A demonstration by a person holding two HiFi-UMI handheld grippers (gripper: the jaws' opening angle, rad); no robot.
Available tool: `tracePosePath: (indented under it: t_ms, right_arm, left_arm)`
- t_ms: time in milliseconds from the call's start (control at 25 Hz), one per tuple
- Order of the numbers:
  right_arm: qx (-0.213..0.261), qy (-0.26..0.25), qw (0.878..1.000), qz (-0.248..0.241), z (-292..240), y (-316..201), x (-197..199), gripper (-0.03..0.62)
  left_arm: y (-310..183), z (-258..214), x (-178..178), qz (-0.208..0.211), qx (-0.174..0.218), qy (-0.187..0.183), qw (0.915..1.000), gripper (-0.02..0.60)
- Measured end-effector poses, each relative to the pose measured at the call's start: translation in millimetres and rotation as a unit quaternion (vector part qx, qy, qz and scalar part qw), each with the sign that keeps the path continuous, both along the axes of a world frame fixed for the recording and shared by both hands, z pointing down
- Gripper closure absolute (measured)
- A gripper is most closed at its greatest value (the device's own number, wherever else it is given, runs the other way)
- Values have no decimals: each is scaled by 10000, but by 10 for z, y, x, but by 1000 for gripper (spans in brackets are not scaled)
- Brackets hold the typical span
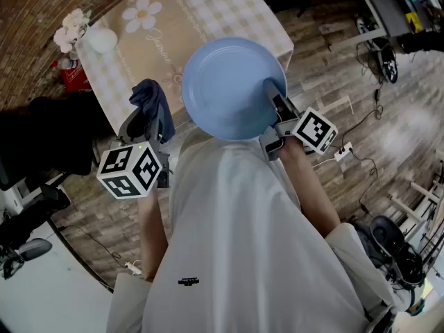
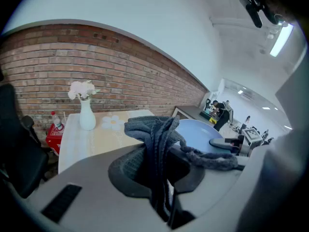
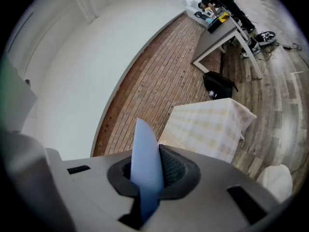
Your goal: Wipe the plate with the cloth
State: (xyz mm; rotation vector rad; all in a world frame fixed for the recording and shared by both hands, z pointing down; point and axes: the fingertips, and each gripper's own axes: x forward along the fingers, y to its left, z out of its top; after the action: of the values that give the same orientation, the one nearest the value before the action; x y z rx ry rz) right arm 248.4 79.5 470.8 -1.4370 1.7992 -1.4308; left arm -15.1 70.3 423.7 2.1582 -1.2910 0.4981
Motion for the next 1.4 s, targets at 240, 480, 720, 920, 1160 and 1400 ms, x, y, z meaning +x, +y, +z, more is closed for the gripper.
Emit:
tracePosePath:
  t_ms: [240,480,720,920,1160,1400]
  right_arm:
    - [-44,-322,9991,-260,-86,568,-22,536]
    - [-119,-456,9978,-470,-15,1106,284,536]
    - [-160,-436,9968,-649,123,1721,460,536]
    - [-118,-547,9953,-787,90,1908,428,536]
    - [-190,-558,9936,-965,149,1816,319,536]
    - [-207,-533,9931,-1028,212,1275,206,536]
  left_arm:
    - [486,-69,114,-137,-89,-67,9998,520]
    - [1112,-244,604,-196,-5,-41,9998,520]
    - [1871,-371,1040,-108,104,49,9999,520]
    - [2247,-414,1094,-176,57,117,9998,520]
    - [2175,-408,1053,-298,90,183,9993,520]
    - [1602,-329,1002,-295,102,255,9992,520]
